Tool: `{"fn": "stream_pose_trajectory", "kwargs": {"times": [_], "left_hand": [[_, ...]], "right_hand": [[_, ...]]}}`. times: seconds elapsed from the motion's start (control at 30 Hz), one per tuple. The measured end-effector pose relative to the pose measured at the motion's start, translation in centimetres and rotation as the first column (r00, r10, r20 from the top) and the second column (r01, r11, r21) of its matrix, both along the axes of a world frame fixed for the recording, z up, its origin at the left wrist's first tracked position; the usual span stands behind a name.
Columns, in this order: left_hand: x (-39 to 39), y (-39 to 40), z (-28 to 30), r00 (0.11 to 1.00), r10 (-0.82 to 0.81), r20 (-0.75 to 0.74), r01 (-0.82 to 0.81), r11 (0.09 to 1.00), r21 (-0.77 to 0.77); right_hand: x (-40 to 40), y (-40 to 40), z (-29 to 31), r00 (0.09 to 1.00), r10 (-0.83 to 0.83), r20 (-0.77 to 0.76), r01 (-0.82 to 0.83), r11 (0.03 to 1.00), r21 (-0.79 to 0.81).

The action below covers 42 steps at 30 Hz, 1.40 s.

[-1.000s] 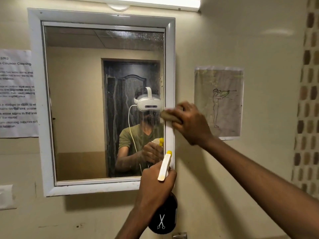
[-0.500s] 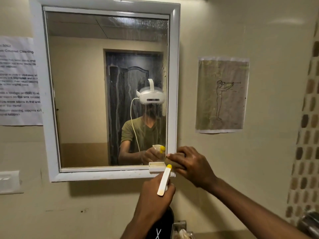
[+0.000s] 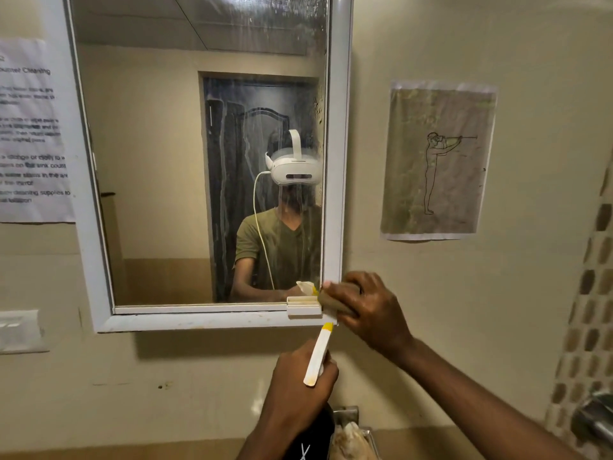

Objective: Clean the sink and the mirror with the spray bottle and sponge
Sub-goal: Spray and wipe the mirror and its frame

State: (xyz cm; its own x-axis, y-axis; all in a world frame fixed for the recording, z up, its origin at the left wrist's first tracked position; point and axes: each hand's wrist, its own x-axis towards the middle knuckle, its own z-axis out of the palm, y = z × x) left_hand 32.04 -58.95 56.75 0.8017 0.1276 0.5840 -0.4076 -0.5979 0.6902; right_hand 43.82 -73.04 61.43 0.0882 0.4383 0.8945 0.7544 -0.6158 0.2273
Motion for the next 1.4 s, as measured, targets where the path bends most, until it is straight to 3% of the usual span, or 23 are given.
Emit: {"fn": "stream_pose_trajectory", "kwargs": {"times": [0.2,0.43,0.63,0.8,0.9,1.03,1.17,1.3,1.4], "left_hand": [[-0.1,0.3,-1.4,0.999,0.035,-0.033,-0.037,0.999,-0.04],[-0.7,2.5,-1.1,0.996,0.086,0.011,-0.085,0.994,-0.07],[-0.2,3.1,-1.3,0.997,0.078,0.013,-0.077,0.997,-0.032],[-0.7,3.4,-1.5,0.996,0.088,0.004,-0.088,0.993,-0.075],[-1.0,4.1,-1.3,0.995,0.103,0.006,-0.102,0.993,-0.055],[-1.3,5.4,-1.3,0.993,0.121,0.007,-0.121,0.993,-0.012],[-1.7,6.1,-1.5,0.985,0.17,-0.026,-0.172,0.981,-0.094],[-1.9,6.9,-1.3,0.986,0.166,-0.022,-0.167,0.984,-0.069],[-1.7,7.0,-1.1,0.988,0.15,-0.032,-0.151,0.987,-0.061]], "right_hand": [[0.5,-0.8,-3.8,0.99,-0.057,0.129,0.078,0.984,-0.163],[0.3,0.2,-3.6,0.881,-0.096,0.463,0.169,0.978,-0.119],[-0.2,-0.5,-3.9,0.919,-0.108,0.38,0.159,0.981,-0.107],[-1.9,2.0,-4.7,0.894,-0.107,0.434,0.223,0.948,-0.227],[-2.7,4.5,-4.3,0.907,-0.107,0.408,0.204,0.958,-0.202],[-2.4,2.1,-3.4,0.911,-0.145,0.386,0.218,0.964,-0.152],[-2.8,2.3,-3.1,0.886,-0.171,0.431,0.271,0.945,-0.184],[-3.9,5.8,-2.9,0.899,-0.185,0.398,0.289,0.932,-0.22],[-3.4,3.8,-2.8,0.896,-0.193,0.4,0.306,0.921,-0.24]]}}
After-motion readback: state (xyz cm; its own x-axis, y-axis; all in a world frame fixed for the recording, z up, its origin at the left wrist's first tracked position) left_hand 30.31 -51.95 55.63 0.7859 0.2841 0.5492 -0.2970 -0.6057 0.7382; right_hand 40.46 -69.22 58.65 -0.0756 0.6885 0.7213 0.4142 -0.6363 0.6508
